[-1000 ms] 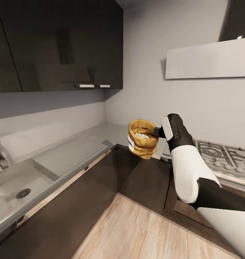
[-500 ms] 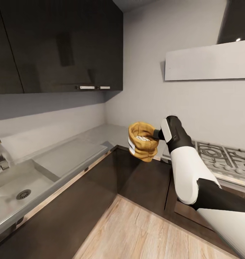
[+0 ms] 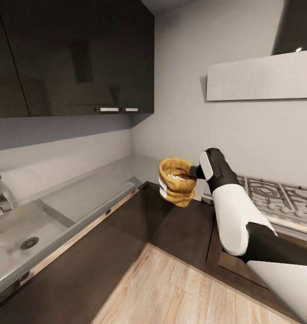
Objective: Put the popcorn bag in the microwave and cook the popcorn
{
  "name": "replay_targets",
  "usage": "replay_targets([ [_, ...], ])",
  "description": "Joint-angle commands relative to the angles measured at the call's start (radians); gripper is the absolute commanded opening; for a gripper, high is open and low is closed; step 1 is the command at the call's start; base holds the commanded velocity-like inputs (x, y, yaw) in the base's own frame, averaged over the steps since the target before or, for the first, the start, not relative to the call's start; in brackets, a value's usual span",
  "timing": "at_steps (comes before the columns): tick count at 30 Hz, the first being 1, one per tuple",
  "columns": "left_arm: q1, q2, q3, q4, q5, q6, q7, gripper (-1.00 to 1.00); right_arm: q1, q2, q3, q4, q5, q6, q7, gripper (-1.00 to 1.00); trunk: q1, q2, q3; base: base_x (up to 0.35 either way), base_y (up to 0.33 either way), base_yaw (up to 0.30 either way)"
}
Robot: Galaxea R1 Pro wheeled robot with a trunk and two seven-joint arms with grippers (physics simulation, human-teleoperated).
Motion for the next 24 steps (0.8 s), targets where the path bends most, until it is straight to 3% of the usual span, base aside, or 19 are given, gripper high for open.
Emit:
replay_targets([
  [1,0.000,0.000,0.006,-0.001,0.002,-0.001,0.000,1.00,-0.001,0.001,-0.004,0.004,-0.002,0.002,-0.004,-1.00,0.000,-0.001,-0.001,0.000,0.000,0.000],
  [18,0.000,0.000,0.006,-0.001,0.002,-0.001,0.000,1.00,0.001,0.001,-0.005,0.043,0.000,0.002,-0.002,-1.00,0.000,-0.001,-0.001,0.000,0.000,0.000],
  [24,0.000,0.000,0.008,-0.001,0.003,-0.002,0.000,1.00,0.001,-0.012,-0.005,0.043,-0.005,0.002,-0.002,-1.00,0.000,-0.001,-0.001,-0.092,0.000,0.000],
])
